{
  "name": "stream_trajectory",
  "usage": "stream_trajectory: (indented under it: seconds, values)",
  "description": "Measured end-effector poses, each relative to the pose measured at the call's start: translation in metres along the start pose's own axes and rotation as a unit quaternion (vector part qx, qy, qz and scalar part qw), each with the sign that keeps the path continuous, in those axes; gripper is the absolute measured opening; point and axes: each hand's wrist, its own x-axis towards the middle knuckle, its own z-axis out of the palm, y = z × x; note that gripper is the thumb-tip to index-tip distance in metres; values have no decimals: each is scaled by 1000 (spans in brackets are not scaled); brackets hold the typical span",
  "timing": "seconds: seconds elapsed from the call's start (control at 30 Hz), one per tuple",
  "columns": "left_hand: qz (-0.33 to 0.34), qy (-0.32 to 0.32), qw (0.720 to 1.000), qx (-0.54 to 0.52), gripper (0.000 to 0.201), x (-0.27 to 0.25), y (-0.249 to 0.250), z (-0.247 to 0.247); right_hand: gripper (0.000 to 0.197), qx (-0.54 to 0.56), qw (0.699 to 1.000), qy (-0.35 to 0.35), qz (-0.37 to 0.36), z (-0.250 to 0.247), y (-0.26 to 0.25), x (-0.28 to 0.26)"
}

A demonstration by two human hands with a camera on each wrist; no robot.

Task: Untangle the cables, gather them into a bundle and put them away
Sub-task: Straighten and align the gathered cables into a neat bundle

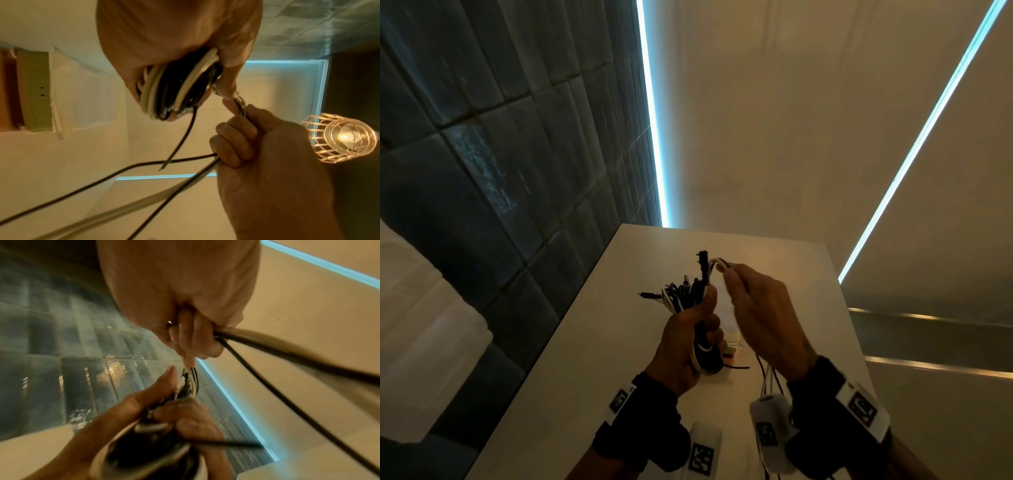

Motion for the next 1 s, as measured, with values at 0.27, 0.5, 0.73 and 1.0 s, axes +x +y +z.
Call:
stream_trajectory:
  seconds: [0.27,0.5,0.73,1.0]
  values:
    - [19,-99,995,-26,69,-2,9,1,35,-287,934,-201,-76,20,-13,-6]
    - [40,12,999,-34,36,1,7,11,36,-290,936,-166,-112,20,-8,-8]
    - [114,112,981,-114,22,24,27,-7,7,-116,983,-85,-114,18,27,-41]
    - [172,119,977,-30,27,27,25,-8,21,236,966,-102,19,19,26,-40]
